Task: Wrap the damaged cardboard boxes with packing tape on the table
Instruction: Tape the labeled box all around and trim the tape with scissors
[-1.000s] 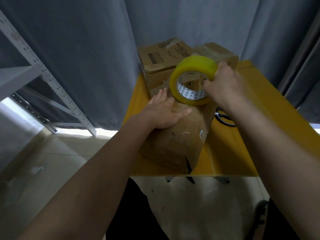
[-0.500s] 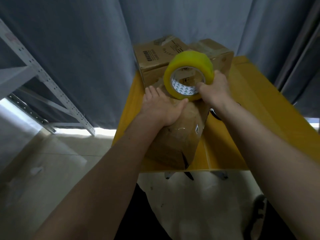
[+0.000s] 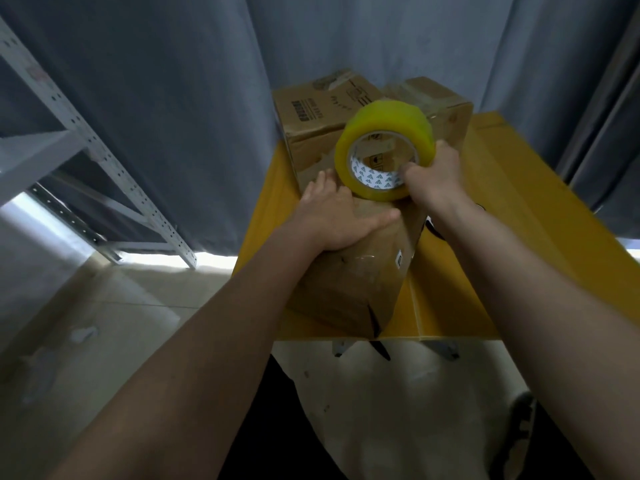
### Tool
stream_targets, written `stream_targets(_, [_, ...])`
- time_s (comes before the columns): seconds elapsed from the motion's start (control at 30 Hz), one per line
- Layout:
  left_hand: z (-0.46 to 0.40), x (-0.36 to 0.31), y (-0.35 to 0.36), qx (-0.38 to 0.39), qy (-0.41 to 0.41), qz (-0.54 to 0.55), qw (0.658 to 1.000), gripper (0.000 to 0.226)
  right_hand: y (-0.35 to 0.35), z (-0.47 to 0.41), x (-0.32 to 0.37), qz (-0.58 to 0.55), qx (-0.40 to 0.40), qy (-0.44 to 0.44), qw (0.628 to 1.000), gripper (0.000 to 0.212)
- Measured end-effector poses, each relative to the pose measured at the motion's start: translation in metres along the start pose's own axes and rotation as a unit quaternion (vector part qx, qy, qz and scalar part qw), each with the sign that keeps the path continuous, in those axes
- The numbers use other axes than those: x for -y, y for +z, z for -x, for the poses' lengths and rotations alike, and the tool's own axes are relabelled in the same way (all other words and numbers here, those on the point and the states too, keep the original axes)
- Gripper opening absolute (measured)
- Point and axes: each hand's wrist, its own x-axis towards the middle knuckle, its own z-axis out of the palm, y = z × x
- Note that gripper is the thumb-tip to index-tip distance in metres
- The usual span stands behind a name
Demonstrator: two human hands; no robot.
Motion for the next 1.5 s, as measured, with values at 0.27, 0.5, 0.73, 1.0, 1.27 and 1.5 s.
stream_targets(0.27, [0.004,-0.015,-0.009,0.089,-0.057,-0.005,0.994,0.156,-0.008,-0.001,0.007,-0.003,0.010,0.016,1.000,0.013])
stream_targets(0.5, [0.005,-0.022,-0.002,0.039,-0.062,-0.008,0.997,0.138,-0.038,0.003,-0.008,-0.041,-0.025,0.026,0.999,0.028])
stream_targets(0.73, [0.006,-0.022,-0.002,0.037,-0.062,0.000,0.997,0.135,-0.065,0.012,-0.016,-0.027,-0.025,0.037,0.999,0.030])
stream_targets(1.0, [0.007,-0.019,-0.001,0.016,-0.053,0.025,0.998,0.128,-0.077,0.019,-0.020,0.006,-0.004,0.033,0.999,0.018])
stream_targets(1.27, [0.009,-0.021,-0.001,0.023,-0.051,0.008,0.998,0.124,-0.082,0.027,-0.035,0.042,0.004,0.033,0.999,0.020])
stream_targets(1.5, [0.015,-0.026,-0.001,0.003,-0.007,-0.022,1.000,0.109,-0.087,0.033,-0.034,0.105,0.011,0.027,0.994,0.022])
